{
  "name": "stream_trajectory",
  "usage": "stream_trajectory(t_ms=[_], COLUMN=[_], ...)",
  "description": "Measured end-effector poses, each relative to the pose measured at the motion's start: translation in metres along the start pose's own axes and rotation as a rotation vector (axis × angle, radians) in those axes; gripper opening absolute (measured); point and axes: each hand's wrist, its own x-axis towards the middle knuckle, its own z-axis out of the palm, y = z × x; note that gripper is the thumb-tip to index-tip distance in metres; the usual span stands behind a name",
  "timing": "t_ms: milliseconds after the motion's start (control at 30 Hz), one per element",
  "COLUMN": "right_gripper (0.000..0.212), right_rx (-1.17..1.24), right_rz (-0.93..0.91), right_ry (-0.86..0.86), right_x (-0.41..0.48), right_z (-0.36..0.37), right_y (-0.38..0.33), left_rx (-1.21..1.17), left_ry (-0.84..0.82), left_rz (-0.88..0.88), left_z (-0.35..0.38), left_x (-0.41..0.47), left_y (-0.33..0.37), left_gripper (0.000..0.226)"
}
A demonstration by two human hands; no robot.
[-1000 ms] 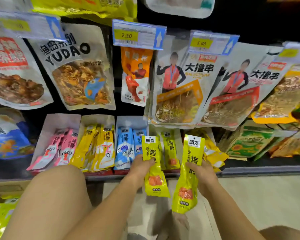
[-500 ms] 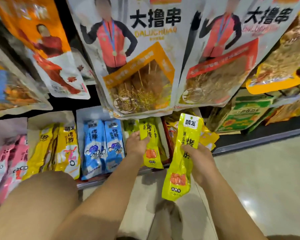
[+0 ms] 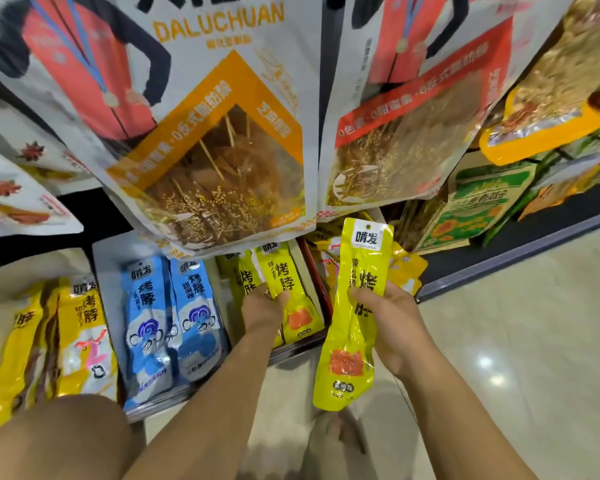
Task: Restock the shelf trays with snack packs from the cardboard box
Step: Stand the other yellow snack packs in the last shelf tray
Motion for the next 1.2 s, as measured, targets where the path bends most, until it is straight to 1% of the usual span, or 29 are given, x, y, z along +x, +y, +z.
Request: stream_trajectory(t_ms=[133,300,333,400,467,533,567,600,633,667,700,733,767,900,933,1067,1200], right_gripper=[0.018,0.019,0.020,0.023,0.023,0.012,0.017,0.020,0.016,0.032,0.059,0.076,0.080,0.052,0.049,0.054,0.055], right_rx=[0.020,0.012,0.000,-0.015,-0.038,-0.084,-0.085,-0.095,-0.117,-0.136,-0.154,-0.147,-0.139,-0.158,-0.184,-0.327,-0.611], right_rz=[0.025,0.096,0.116,0.150,0.170,0.186,0.203,0.210,0.204,0.206,0.191,0.158,0.134,0.077,0.060,0.028,-0.043], right_ry=[-0.007,-0.035,-0.034,-0.037,-0.074,-0.109,-0.113,-0.126,-0.143,-0.160,-0.174,-0.184,-0.188,-0.172,-0.157,-0.102,-0.054], right_x=[-0.001,0.005,0.006,0.010,0.009,0.013,0.014,0.018,0.026,0.033,0.044,0.055,0.064,0.079,0.085,0.096,0.097], right_z=[0.009,0.027,0.032,0.044,0.058,0.070,0.076,0.083,0.090,0.098,0.106,0.112,0.119,0.151,0.158,0.185,0.194], right_y=[0.000,0.011,0.014,0.021,0.020,0.021,0.020,0.022,0.026,0.029,0.037,0.044,0.049,0.051,0.055,0.074,0.090], left_rx=[0.118,0.270,0.323,0.498,0.634,0.682,0.676,0.618,0.526,0.442,0.397,0.394,0.411,0.461,0.454,0.433,0.474], left_ry=[0.006,0.001,0.017,0.123,0.259,0.321,0.313,0.285,0.257,0.237,0.226,0.233,0.238,0.242,0.242,0.216,0.207], left_rz=[0.080,0.234,0.274,0.381,0.427,0.430,0.450,0.460,0.453,0.424,0.404,0.396,0.393,0.375,0.371,0.356,0.354], left_z=[-0.012,-0.038,-0.047,-0.066,-0.084,-0.096,-0.099,-0.099,-0.099,-0.099,-0.098,-0.098,-0.097,-0.094,-0.094,-0.095,-0.098], left_x=[-0.006,-0.022,-0.026,-0.034,-0.040,-0.042,-0.041,-0.040,-0.040,-0.040,-0.039,-0.039,-0.038,-0.035,-0.036,-0.034,-0.032], left_y=[0.004,-0.003,-0.003,-0.008,-0.016,-0.028,-0.035,-0.041,-0.045,-0.046,-0.047,-0.047,-0.049,-0.054,-0.055,-0.058,-0.060], left_gripper=[0.067,0.048,0.048,0.054,0.058,0.062,0.065,0.068,0.070,0.071,0.070,0.069,0.069,0.069,0.070,0.073,0.073])
